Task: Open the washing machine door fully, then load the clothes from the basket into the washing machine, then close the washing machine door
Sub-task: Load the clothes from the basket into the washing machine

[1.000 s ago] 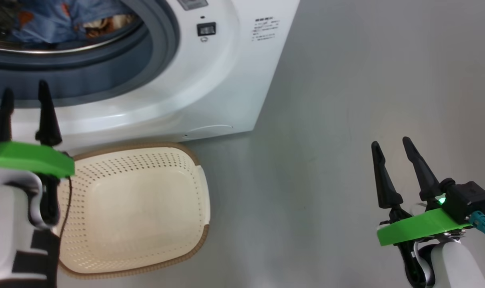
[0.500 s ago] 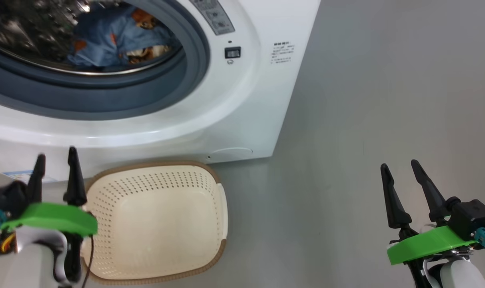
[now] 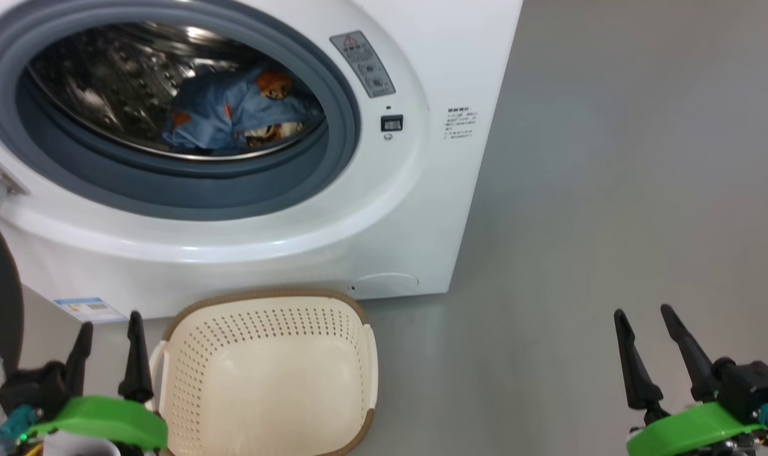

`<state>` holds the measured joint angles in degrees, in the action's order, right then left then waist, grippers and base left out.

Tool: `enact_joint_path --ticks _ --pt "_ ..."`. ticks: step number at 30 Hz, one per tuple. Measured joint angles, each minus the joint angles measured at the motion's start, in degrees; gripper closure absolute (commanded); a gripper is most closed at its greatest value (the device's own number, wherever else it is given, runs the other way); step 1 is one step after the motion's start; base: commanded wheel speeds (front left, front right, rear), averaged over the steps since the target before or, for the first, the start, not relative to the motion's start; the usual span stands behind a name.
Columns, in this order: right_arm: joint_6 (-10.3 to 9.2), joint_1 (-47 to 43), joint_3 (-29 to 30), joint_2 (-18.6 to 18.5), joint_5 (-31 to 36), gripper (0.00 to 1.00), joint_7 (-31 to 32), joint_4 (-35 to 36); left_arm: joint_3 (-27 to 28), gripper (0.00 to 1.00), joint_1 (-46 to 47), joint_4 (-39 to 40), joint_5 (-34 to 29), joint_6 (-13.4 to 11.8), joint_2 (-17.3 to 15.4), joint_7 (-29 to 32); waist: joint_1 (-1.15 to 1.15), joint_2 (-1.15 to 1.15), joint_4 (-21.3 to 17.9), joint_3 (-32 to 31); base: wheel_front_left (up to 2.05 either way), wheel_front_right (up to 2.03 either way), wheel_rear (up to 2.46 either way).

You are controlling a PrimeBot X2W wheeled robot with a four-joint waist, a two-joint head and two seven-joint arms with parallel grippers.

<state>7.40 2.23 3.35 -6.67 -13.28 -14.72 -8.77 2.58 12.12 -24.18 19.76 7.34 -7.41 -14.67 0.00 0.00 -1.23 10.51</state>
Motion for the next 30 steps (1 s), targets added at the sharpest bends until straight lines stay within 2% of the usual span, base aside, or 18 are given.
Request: enact_joint_path --ticks 15,30 --pt "0.00 -7.2 1.3 -0.5 -1.0 0.00 0.0 -0.2 1.7 0.00 -12.2 6.8 -1.0 0.0 0.8 0.0 0.00 0.00 0.4 -7.1 0.00 0.00 0.00" --pt "0.00 -8.2 1.7 -0.5 -1.0 0.00 0.0 0.3 2.8 0.00 -14.6 9.5 -1.8 0.0 1.1 0.0 0.00 0.00 0.2 -7.8 0.00 0.00 0.00"
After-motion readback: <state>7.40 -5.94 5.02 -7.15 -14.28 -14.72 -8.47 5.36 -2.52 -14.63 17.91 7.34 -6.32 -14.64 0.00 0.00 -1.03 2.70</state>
